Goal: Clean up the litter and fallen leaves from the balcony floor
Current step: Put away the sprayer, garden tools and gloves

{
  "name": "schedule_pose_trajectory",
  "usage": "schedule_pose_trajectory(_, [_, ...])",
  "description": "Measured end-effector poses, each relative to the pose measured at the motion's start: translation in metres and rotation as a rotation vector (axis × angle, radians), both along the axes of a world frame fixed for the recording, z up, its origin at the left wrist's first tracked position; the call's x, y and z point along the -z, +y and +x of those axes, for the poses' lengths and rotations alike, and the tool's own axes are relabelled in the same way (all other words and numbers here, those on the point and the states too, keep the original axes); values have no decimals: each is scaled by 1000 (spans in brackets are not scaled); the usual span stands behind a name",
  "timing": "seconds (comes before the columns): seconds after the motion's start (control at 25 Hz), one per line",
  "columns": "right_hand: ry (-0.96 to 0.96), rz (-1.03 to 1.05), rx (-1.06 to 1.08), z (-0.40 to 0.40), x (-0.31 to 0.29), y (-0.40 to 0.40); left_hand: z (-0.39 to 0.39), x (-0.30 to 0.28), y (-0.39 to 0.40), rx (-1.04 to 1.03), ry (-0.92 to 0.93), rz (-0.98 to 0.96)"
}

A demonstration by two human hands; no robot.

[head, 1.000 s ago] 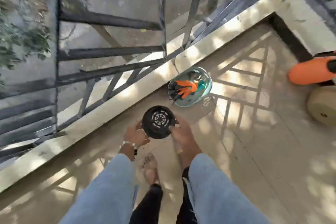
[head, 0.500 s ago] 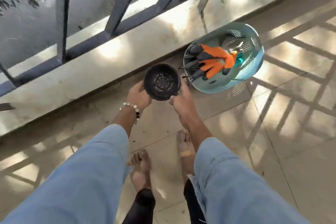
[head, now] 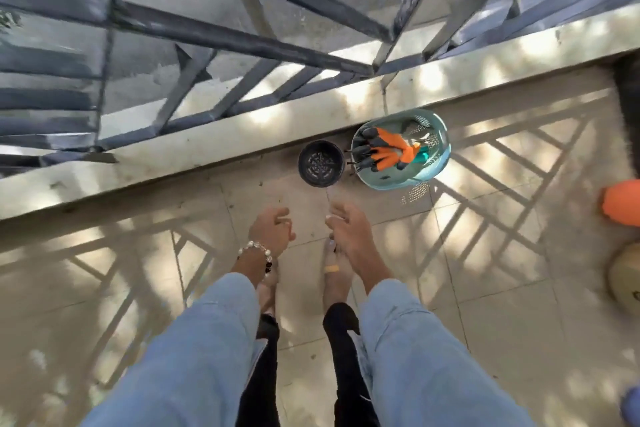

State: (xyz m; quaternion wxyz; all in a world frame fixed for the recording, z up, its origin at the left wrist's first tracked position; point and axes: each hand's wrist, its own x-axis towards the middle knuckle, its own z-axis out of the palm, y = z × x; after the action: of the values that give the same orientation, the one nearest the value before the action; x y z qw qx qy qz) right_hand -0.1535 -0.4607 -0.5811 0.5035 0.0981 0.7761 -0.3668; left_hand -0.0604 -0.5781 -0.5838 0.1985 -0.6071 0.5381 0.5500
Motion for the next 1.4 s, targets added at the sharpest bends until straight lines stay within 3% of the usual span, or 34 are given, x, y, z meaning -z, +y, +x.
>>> schedule_pose_trajectory(0.28, [300,12,-570,28,-219,7,73,-224,24,114,-64,-246])
schedule_pose_trajectory(0.48, [431,-26,-1080,74,-313,-5,134,-327,47,92,-59,-353])
schedule_pose_trajectory(0.68, [528,-80,-1481,150,-350,-34,236,-364,65,-91,-153,-421])
schedule_pose_trajectory(0.88, [566,-170,-1721,267,-368,-59,371,-381,100,-336,-253,-436])
schedule_pose_trajectory(1.12, [497,-279,-1887,434,-375,-39,523,-384,182,-612,-403,-396])
schedule_pose_trajectory(1.4, [436,-374,-2296,572,-378,-35,623,-386,230,-840,-480,-364])
